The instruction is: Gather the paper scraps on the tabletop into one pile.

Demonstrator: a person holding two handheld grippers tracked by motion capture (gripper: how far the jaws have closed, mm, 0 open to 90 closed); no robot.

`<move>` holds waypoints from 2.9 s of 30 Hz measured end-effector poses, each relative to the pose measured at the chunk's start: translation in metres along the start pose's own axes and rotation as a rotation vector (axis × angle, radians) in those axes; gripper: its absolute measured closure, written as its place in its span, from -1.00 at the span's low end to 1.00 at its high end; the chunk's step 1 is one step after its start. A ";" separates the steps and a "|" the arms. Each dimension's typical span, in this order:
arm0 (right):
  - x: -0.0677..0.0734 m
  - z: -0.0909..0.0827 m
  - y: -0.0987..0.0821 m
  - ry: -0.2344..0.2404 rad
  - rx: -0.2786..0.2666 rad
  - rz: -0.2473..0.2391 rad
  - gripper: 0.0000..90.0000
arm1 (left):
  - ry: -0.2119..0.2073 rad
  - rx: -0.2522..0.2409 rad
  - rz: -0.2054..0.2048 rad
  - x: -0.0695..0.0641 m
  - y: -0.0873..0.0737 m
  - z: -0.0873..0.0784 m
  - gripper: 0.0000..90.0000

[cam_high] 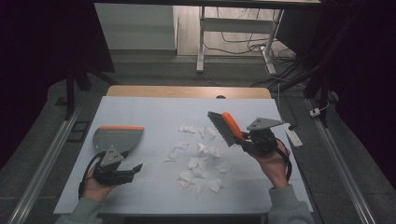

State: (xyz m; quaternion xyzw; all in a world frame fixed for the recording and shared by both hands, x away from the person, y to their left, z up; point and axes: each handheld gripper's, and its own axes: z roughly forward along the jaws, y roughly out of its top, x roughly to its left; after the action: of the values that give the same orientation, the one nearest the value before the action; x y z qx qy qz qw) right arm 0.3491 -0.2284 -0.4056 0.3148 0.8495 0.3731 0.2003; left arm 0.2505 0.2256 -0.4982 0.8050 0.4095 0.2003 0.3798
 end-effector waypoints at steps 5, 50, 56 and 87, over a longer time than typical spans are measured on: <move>-0.023 0.003 0.000 -0.074 0.092 0.050 0.54 | 0.004 0.013 0.017 0.001 -0.001 0.002 -0.36; -0.013 0.074 0.042 0.027 0.397 -0.022 0.55 | -0.007 0.023 0.012 0.001 0.000 0.009 -0.36; -0.031 0.094 0.051 -0.040 0.386 -0.010 0.55 | -0.010 0.024 0.013 0.003 -0.001 0.010 -0.36; 0.024 0.115 0.076 0.131 0.463 -0.308 0.55 | -0.008 0.032 0.018 0.003 -0.003 0.010 -0.36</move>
State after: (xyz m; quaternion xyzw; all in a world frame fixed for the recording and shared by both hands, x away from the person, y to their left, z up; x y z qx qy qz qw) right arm 0.4275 -0.1139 -0.4241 0.1945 0.9610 0.1539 0.1222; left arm 0.2569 0.2251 -0.5069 0.8153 0.4038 0.1938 0.3669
